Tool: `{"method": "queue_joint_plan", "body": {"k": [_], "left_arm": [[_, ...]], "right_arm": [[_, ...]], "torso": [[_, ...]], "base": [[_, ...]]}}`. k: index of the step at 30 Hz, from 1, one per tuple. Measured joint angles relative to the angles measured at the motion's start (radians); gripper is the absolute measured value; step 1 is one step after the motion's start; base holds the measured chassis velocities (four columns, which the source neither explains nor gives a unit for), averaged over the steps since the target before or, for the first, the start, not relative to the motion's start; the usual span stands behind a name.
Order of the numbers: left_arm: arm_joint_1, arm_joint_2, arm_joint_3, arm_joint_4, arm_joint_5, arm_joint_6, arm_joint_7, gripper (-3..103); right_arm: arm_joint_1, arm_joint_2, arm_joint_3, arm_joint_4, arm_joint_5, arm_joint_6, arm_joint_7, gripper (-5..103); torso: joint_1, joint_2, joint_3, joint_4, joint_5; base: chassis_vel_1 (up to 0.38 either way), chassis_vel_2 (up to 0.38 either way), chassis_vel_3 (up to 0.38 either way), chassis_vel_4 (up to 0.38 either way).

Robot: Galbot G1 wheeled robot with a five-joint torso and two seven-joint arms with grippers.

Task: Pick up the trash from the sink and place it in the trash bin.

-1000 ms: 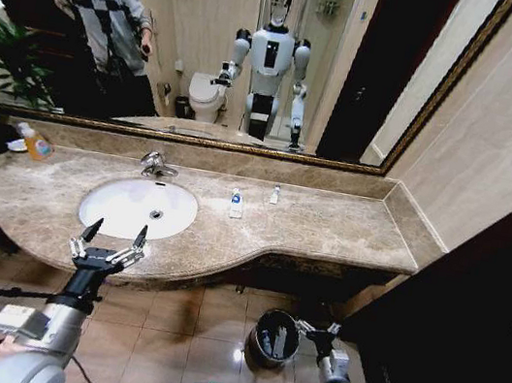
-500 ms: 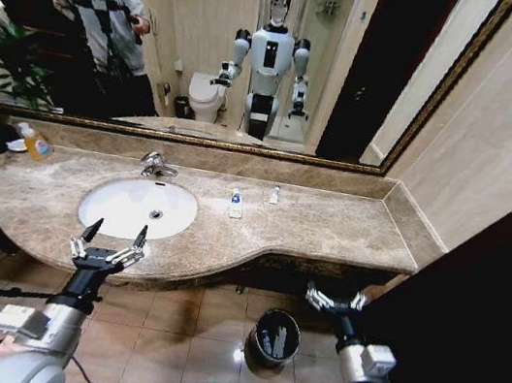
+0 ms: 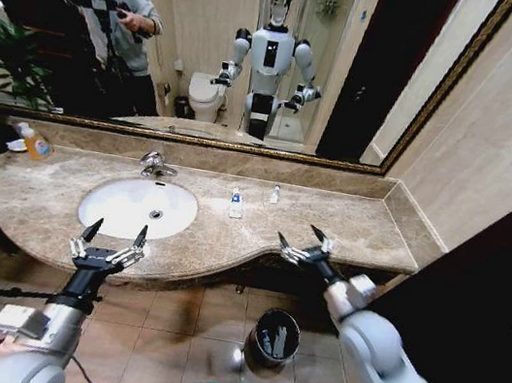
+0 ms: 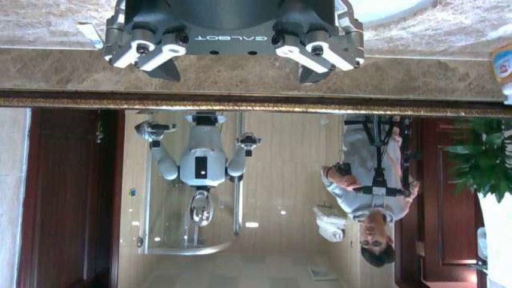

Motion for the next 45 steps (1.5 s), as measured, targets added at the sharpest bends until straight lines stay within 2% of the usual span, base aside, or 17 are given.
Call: {"method": "queue_joint_plan", "body": {"k": [3,5,7,9,11,16,19,21,22,25,28,33,35,36,40,44,45], "left_arm": [[0.0,0.0,0.0,0.0,0.0,0.0,0.0,100],[0.0,0.0,0.0,0.0,0.0,0.0,0.0,100],[0.0,0.0,0.0,0.0,0.0,0.0,0.0,100],[0.0,0.0,0.0,0.0,0.0,0.0,0.0,100],[0.0,0.0,0.0,0.0,0.0,0.0,0.0,100],[0.0,0.0,0.0,0.0,0.0,0.0,0.0,100],[0.0,0.0,0.0,0.0,0.0,0.0,0.0,100],[0.0,0.0,0.0,0.0,0.0,0.0,0.0,100],[0.0,0.0,0.0,0.0,0.0,0.0,0.0,100],[0.0,0.0,0.0,0.0,0.0,0.0,0.0,100],[0.0,0.0,0.0,0.0,0.0,0.0,0.0,100],[0.0,0.0,0.0,0.0,0.0,0.0,0.0,100],[0.0,0.0,0.0,0.0,0.0,0.0,0.0,100],[0.0,0.0,0.0,0.0,0.0,0.0,0.0,100],[0.0,0.0,0.0,0.0,0.0,0.0,0.0,100],[0.0,0.0,0.0,0.0,0.0,0.0,0.0,100],[0.0,0.0,0.0,0.0,0.0,0.0,0.0,100]], "right_arm": [[0.163,0.018,-0.138,-0.123,0.009,0.001,-0.007,100],[0.183,0.024,-0.152,-0.14,0.009,0.001,-0.006,100],[0.324,0.081,-0.254,-0.261,0.007,-0.001,0.0,100],[0.358,0.098,-0.276,-0.294,0.003,-0.001,0.0,100],[0.459,0.149,-0.348,-0.41,-0.011,0.001,0.007,100],[0.545,0.204,-0.409,-0.545,-0.017,0.013,0.006,100],[0.623,0.262,-0.444,-0.679,-0.001,0.001,-0.022,100],[0.643,0.28,-0.45,-0.717,0.0,0.001,-0.026,100],[0.682,0.32,-0.46,-0.791,-0.004,0.009,-0.031,100],[0.72,0.361,-0.466,-0.862,-0.016,0.027,-0.036,100],[0.789,0.439,-0.468,-0.988,-0.042,0.063,-0.042,100],[0.844,0.518,-0.457,-1.128,-0.077,0.099,-0.047,100],[0.847,0.527,-0.453,-1.145,-0.086,0.104,-0.048,100],[0.852,0.554,-0.438,-1.195,-0.116,0.121,-0.051,100],[0.847,0.574,-0.387,-1.252,-0.166,0.146,-0.046,100],[0.822,0.557,-0.335,-1.256,-0.189,0.147,-0.033,103],[0.811,0.545,-0.314,-1.256,-0.197,0.146,-0.027,97]], "torso": [[0.0,0.0,0.0,-0.0003,-0.0003],[0.0,0.0,0.0,-0.0003,0.0],[0.0,0.0,0.0,-0.0002,-0.0002],[0.0,0.0,0.0,0.0,-0.0001],[0.0,0.0,0.0,-0.0001,-0.0004],[0.0,0.0,0.0,-0.0001,-0.0003],[0.0,0.0,0.0,-0.0002,-0.0004],[0.0,0.0,0.0,-0.0002,-0.0005],[0.0,0.0,0.0,-0.0003,-0.0003],[0.0,0.0,0.0,-0.0001,-0.0004],[0.0,0.0,0.0,-0.0001,-0.0005],[0.0,0.0,0.0,-0.0001,-0.0006],[0.0,0.0,0.0,-0.0001,-0.0006],[0.0,0.0,0.0,-0.0001,-0.0004],[0.0,0.0,0.0,0.0001,-0.0003],[0.0,0.0,0.0,-0.0001,0.0001],[0.0,0.0,0.0,-0.0005,0.0]], "base": [[0.0,0.0,0.0,0.0],[0.0,0.0,0.0,0.0],[0.0,0.0,0.0,0.0],[0.0,0.0,0.0,0.0],[0.0,0.0,0.0,0.0],[0.0,0.0,0.0,0.0],[0.0,0.0,0.0,0.0],[0.0,0.0,0.0,0.0],[0.0,0.0,0.0,0.0],[0.0,0.0,0.0,0.0],[0.0,0.0,0.0,0.0],[0.0,0.0,0.0,0.0],[0.0,0.0,0.0,0.0],[0.0,0.0,0.0,0.0],[0.0,0.0,0.0,0.0],[0.0,0.0,0.0,0.0],[0.0,0.0,0.0,0.0]]}}
